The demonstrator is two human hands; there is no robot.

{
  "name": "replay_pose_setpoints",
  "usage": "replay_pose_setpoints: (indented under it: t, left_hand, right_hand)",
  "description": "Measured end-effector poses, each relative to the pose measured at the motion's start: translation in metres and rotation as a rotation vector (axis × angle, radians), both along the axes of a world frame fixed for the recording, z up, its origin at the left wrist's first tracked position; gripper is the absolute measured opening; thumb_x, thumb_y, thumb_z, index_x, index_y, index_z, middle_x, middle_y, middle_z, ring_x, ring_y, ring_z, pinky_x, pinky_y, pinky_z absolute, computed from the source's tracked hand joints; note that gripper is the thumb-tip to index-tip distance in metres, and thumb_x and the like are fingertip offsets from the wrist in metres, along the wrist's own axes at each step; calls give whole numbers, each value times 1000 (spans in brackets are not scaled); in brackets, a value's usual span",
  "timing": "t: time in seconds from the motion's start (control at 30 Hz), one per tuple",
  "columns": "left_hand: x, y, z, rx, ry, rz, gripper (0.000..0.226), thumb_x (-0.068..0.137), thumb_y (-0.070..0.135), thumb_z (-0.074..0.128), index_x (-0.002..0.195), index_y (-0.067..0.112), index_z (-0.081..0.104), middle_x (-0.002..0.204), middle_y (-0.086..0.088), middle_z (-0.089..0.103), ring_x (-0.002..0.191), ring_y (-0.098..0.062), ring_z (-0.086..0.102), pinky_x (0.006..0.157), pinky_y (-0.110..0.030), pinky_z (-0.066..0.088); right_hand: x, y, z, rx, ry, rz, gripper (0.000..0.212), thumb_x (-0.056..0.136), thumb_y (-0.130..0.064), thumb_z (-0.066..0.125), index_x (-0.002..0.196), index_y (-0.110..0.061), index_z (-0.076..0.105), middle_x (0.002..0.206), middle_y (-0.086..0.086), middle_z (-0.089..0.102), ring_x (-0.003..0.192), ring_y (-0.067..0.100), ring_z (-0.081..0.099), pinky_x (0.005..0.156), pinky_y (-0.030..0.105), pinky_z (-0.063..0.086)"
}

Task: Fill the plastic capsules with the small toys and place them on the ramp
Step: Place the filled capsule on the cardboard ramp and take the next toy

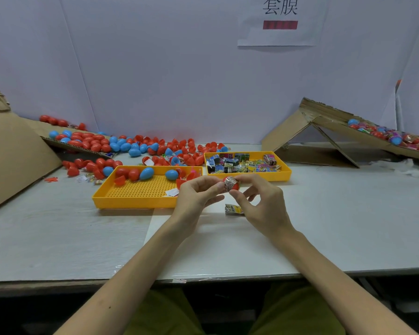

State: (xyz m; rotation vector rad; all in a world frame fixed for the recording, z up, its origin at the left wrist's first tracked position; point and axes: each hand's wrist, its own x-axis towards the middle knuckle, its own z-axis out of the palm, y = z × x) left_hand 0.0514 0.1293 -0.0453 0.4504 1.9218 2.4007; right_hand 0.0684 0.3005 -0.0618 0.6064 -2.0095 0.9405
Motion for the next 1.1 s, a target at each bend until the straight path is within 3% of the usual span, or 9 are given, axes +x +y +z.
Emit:
replay_pose_setpoints:
  t: [0.07, 0.2, 0.27, 0.37, 0.47, 0.67, 0.87, 1.1]
  left_hand:
    - [0, -1, 0, -18, -6, -30, 7, 92, 12, 67, 90, 9, 73, 92, -5, 77, 91, -18, 73, 77, -25, 58]
    - [-1, -2, -1, -51, 3, -56, 12, 96, 11, 63, 89, 8, 72, 89, -2, 76, 88, -12, 73, 74, -22, 57]
    - [-1, -1, -1, -71, 10, -59, 12, 96, 10, 62, 89, 8, 71, 87, -1, 77, 88, -12, 73, 74, -22, 57]
    - [-1, 1, -3, -96, 41, -11, 12, 95, 9, 64, 86, 11, 72, 84, 0, 77, 85, -14, 74, 73, -22, 58]
    - [-1, 2, -3, -122, 104, 93, 10, 92, 8, 69, 87, 16, 73, 83, -1, 77, 83, -16, 75, 70, -21, 58]
    - [-2, 4, -7, -429, 383, 277, 8, 87, 18, 76, 93, 22, 73, 85, 7, 73, 78, -7, 72, 69, -23, 60]
    - [-1, 4, -7, -447, 405, 300, 5, 88, 15, 75, 89, 18, 71, 82, 2, 73, 74, -9, 72, 69, -28, 62]
    - [-1, 4, -8, -490, 473, 326, 9, 88, 12, 76, 92, 19, 71, 85, 4, 72, 75, -9, 72, 66, -24, 59]
  right_hand:
    - [0, -1, 1, -54, -56, 31, 28, 84, -18, 78, 109, -14, 67, 97, -12, 68, 67, 7, 66, 60, 13, 50]
    - [1, 4, 8, -343, -445, 270, 22, 84, -12, 78, 103, -17, 66, 95, -6, 73, 64, 20, 73, 61, 27, 57]
    - [-1, 9, 10, -419, -529, 330, 24, 81, -16, 79, 102, -14, 67, 95, -1, 74, 66, 26, 73, 62, 28, 57]
    - [0, 9, 11, -445, -538, 332, 26, 75, -24, 79, 98, -16, 70, 91, -1, 75, 64, 25, 73, 61, 25, 56]
    - [-1, 9, 10, -443, -524, 300, 20, 79, -19, 80, 96, -19, 71, 91, -2, 76, 64, 24, 73, 59, 24, 55]
    - [-1, 10, 12, -439, -528, 253, 22, 79, -15, 82, 97, -20, 71, 92, -8, 76, 64, 21, 73, 58, 21, 54]
    - [1, 9, 14, -441, -551, 266, 24, 77, -12, 83, 96, -20, 72, 92, -7, 76, 65, 22, 73, 60, 23, 56]
    - [2, 8, 14, -423, -553, 245, 25, 75, -10, 84, 94, -21, 72, 87, -5, 75, 62, 21, 72, 59, 25, 57]
